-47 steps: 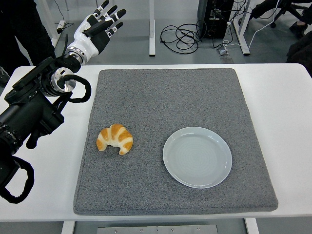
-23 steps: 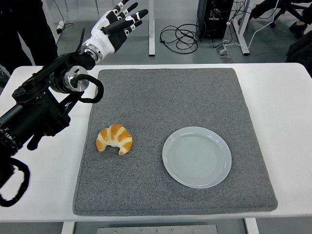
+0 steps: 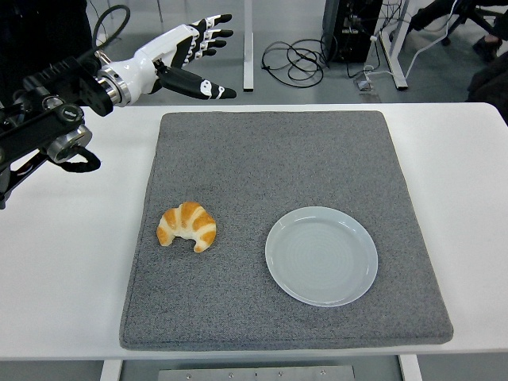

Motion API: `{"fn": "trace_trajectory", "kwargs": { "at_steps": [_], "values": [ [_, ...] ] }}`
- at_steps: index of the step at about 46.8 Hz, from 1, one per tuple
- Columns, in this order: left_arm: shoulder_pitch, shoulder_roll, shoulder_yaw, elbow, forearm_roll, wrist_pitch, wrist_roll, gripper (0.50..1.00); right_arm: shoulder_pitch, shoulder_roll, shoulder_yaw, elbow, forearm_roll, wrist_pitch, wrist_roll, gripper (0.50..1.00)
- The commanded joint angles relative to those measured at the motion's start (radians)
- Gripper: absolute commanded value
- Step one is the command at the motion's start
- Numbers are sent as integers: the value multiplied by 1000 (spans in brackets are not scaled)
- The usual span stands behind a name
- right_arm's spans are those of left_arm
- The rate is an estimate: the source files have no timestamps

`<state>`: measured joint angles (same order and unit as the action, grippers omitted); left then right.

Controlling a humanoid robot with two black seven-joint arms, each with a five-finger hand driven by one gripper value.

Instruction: Place the bread on the plate

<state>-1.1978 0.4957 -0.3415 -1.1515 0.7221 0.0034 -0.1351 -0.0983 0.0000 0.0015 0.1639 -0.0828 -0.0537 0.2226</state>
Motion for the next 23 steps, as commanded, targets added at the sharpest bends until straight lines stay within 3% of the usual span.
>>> {"fn": "trace_trajectory", "kwargs": {
  "at_steps": [1,23],
  "values": [
    [1,43,1,-65,57,1,5,977,0,0,0,0,0,0,0,1000],
    [-6,224,79,-312,422,-23,-4,978,0,0,0,0,0,0,0,1000]
  ]
}}
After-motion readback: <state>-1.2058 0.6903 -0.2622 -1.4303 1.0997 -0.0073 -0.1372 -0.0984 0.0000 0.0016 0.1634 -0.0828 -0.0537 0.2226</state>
